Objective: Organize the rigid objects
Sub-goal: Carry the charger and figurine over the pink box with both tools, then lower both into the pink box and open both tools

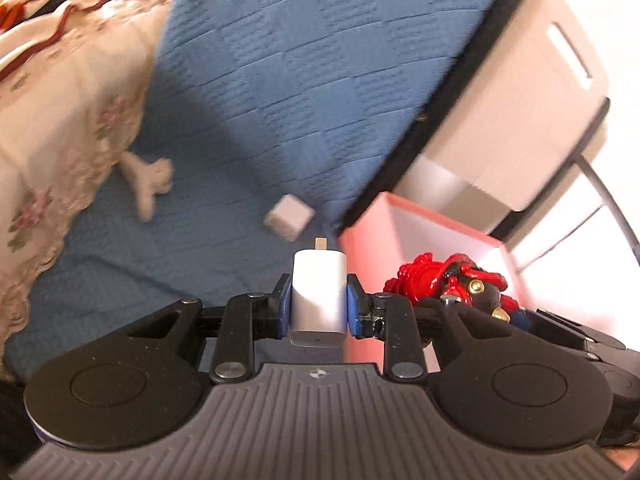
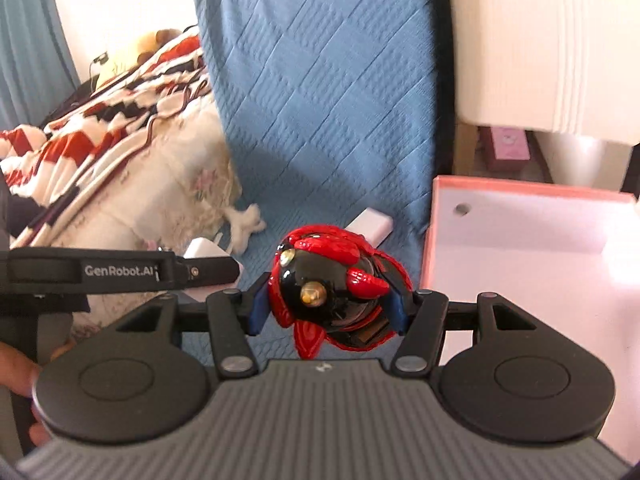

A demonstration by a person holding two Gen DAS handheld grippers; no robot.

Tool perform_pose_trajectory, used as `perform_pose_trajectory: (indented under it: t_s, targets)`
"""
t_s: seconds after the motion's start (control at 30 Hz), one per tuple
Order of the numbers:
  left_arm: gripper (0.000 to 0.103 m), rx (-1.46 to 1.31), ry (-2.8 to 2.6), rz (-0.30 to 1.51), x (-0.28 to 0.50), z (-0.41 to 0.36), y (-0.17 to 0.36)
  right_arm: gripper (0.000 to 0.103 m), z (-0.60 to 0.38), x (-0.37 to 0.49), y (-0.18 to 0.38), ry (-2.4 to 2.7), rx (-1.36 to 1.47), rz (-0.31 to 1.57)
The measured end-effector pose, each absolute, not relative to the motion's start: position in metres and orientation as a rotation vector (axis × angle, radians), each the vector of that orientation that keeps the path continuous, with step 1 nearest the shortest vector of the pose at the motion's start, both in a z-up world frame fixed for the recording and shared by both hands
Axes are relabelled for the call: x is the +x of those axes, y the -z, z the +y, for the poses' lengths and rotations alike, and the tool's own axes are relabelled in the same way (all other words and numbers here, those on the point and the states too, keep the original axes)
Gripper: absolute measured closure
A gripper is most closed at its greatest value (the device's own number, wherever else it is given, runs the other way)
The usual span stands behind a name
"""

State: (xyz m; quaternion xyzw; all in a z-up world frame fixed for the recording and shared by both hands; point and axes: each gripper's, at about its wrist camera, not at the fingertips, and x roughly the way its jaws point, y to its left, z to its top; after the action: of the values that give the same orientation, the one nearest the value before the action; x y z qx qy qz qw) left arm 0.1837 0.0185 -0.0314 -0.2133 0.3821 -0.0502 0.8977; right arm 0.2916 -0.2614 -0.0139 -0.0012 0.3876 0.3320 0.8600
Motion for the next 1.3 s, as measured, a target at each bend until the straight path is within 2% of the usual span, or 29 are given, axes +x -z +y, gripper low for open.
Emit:
perform_pose_trajectory:
  t_s: [0.23, 0.43, 0.63, 0.9, 1.3]
  targets:
    - [0.072, -0.430, 0.157, 0.760, 0.194, -0.035, -0.005, 0.043, -0.309, 0.306, -0.016, -0.647, 0.004, 0.782]
    - [0.072, -0.401, 0.200, 0.755, 0.201, -0.085, -0.011, 0.043, -0.348, 0.314, -0.019, -0.593, -0.005, 0.780]
    - [0.072, -0.363, 0.232, 0.817, 0.212, -0.131, 0.018, 0.043, -0.384, 0.322, 0.012, -0.527, -0.008, 0.845]
    - [0.072, -0.302, 0.268, 0.960, 0.231, -0.181, 0.084, 0.043, -0.423, 0.330, 0.074, -0.442, 0.007, 0.978]
    - [0.072, -0.257, 0.280, 1.014, 0.237, -0.200, 0.109, 0.043, -0.441, 0.337, 0.124, -0.414, 0.026, 1.092]
